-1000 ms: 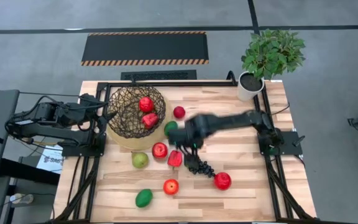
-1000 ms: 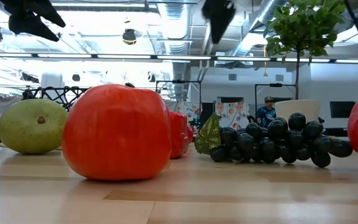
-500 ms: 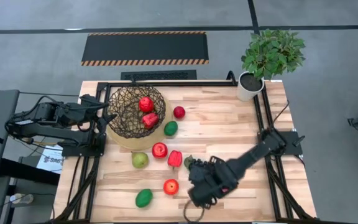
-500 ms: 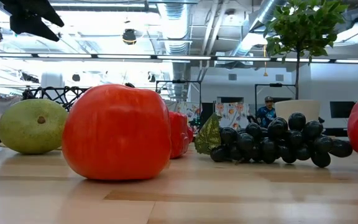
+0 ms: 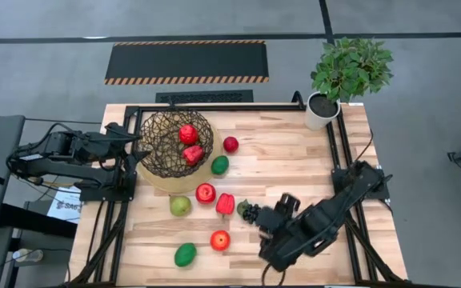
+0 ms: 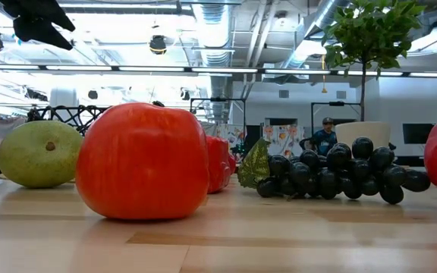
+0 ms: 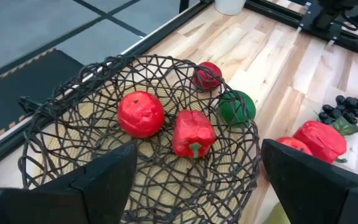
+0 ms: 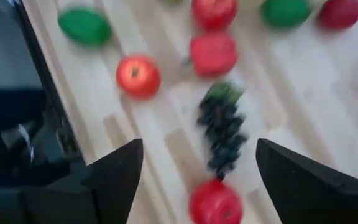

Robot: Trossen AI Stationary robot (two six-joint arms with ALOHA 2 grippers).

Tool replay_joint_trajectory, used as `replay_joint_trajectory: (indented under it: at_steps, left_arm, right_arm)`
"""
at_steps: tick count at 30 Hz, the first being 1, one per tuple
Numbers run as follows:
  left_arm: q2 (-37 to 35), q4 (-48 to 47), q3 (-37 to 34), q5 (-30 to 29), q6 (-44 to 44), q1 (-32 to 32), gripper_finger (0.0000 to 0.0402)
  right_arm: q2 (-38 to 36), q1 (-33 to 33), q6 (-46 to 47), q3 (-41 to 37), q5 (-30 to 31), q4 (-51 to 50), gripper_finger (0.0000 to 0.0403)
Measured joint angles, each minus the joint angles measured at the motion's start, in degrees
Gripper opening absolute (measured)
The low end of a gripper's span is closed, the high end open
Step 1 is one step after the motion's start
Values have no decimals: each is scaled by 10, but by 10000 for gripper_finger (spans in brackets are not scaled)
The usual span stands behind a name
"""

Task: Build produce basket
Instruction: Put the red apple into the black wire basket

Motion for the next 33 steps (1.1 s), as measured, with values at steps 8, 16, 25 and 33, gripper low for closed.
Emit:
replay_joint_trajectory:
  at_steps: [8,16,25,33]
  left_arm:
    - [0,0,0,-3,3,0,330]
    - [0,7,0,-8,-5,0,330]
    - [0,6,0,-8,-32,0,330]
    - [0,4,0,-8,-52,0,330]
  right_arm:
    - [-135,-15,-18,-83,129,1,327]
    - [-302,-27,137,-324,117,0,326]
    - [-334,0,210,-448,41,58,326]
    - [-287,-1,219,-471,-2,66,327]
